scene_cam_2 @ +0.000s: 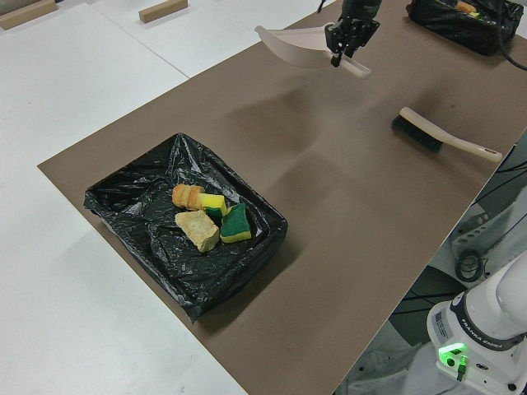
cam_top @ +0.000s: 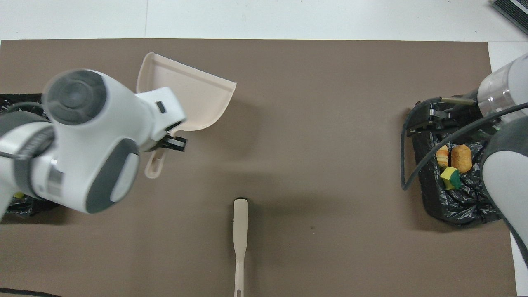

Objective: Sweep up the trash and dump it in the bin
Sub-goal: 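Set the empty dustpan at the table center with the left gripper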

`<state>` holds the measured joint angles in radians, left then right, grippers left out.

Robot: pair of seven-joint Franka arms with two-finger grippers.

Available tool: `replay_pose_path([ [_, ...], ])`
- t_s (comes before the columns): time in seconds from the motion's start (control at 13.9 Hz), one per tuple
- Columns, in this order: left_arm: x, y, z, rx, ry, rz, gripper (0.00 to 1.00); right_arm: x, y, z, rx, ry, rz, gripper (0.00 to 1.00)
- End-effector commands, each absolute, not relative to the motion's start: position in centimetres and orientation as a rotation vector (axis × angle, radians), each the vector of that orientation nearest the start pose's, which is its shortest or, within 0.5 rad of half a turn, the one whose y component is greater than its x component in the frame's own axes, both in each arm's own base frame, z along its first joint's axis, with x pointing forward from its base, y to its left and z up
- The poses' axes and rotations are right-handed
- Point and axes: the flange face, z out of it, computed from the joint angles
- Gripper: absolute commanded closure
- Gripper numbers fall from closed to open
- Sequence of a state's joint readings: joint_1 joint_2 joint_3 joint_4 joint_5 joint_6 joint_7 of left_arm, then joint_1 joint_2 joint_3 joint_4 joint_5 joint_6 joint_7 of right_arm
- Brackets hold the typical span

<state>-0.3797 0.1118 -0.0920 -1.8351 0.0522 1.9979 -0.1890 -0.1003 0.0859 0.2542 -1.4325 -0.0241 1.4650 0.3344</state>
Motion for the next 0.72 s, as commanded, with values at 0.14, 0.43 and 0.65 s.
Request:
replay_pose_path([
  [0.14,51.3,-34.8,39.7,-3.174,0.238,-0.177,1.0,56.0,7.9,64.4,-3.166,0.24,0.051,0.0],
  [0.43,49.9,-35.7,37.8,-3.191,0.224,-0.14,1.0,55.3,6.6,64.0,-3.181,0.246,0.078,0.0],
  [0.65,49.3,-36.8,35.0,-3.21,0.241,-0.048,1.0,53.7,6.1,63.2,-3.189,0.243,0.109,0.0],
])
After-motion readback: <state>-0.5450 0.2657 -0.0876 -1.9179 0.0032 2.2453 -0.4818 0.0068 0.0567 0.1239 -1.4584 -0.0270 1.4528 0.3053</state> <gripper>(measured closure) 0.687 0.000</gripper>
